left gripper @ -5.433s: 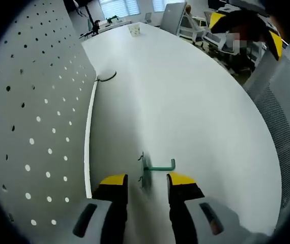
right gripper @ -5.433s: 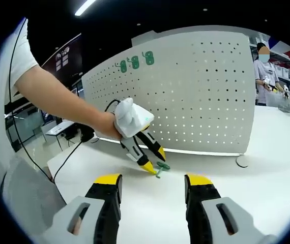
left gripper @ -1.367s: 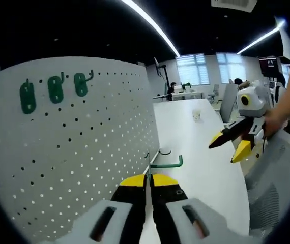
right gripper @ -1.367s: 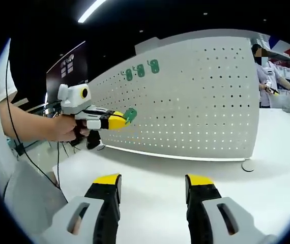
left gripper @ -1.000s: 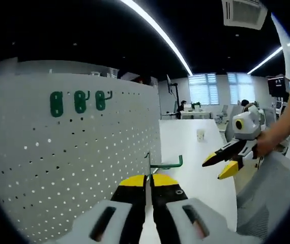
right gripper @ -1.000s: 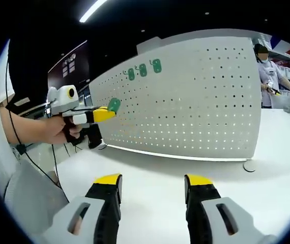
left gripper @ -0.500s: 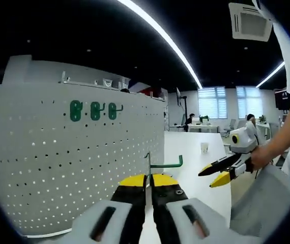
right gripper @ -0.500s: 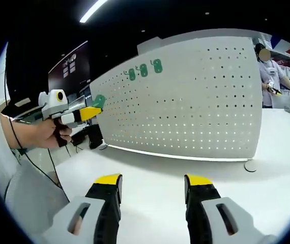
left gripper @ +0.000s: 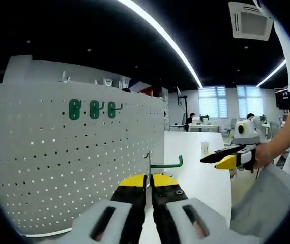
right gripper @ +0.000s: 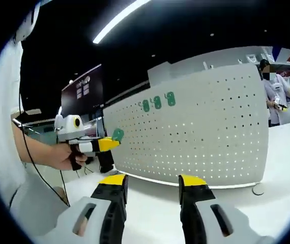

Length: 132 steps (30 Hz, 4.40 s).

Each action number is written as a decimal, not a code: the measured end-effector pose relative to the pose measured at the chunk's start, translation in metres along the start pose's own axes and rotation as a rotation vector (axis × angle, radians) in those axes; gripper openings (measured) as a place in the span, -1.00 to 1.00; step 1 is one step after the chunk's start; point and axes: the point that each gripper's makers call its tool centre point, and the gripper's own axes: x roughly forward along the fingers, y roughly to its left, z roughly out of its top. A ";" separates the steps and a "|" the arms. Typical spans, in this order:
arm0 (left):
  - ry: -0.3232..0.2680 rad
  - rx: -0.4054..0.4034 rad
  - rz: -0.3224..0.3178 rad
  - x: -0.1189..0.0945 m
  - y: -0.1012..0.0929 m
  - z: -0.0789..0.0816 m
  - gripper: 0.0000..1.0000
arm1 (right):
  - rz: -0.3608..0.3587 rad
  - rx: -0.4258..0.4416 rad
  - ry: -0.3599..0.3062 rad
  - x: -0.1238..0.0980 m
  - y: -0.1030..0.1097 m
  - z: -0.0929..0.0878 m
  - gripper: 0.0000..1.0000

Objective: Insert the hook assembly into the mounting plate slot until the hook locks in place.

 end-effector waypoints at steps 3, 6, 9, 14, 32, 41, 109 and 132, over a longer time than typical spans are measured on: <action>0.000 -0.004 0.002 0.000 0.000 -0.001 -0.95 | 0.007 0.007 -0.008 0.001 0.003 0.002 -0.22; -0.002 -0.003 0.002 0.000 -0.001 -0.001 -0.95 | 0.020 -0.007 0.007 0.003 0.006 -0.001 -0.20; -0.001 -0.004 0.005 0.000 0.000 -0.002 -0.95 | 0.023 -0.011 0.016 0.003 0.006 -0.003 -0.18; -0.003 -0.005 0.010 0.000 0.000 -0.001 -0.95 | 0.049 -0.007 0.024 0.009 0.012 -0.001 -0.16; -0.023 -0.028 0.031 -0.006 0.000 0.005 -0.95 | 0.170 0.051 0.006 0.050 0.051 0.013 -0.08; -0.037 -0.027 0.039 -0.007 -0.001 0.010 -0.95 | 0.204 0.058 -0.004 0.063 0.059 0.018 -0.19; -0.081 -0.042 0.147 -0.017 -0.001 0.020 -0.96 | 0.189 0.108 0.006 0.129 0.085 0.026 -0.96; -0.092 -0.065 0.121 -0.017 -0.002 0.023 -0.93 | 0.175 0.093 0.013 0.128 0.087 0.030 -0.99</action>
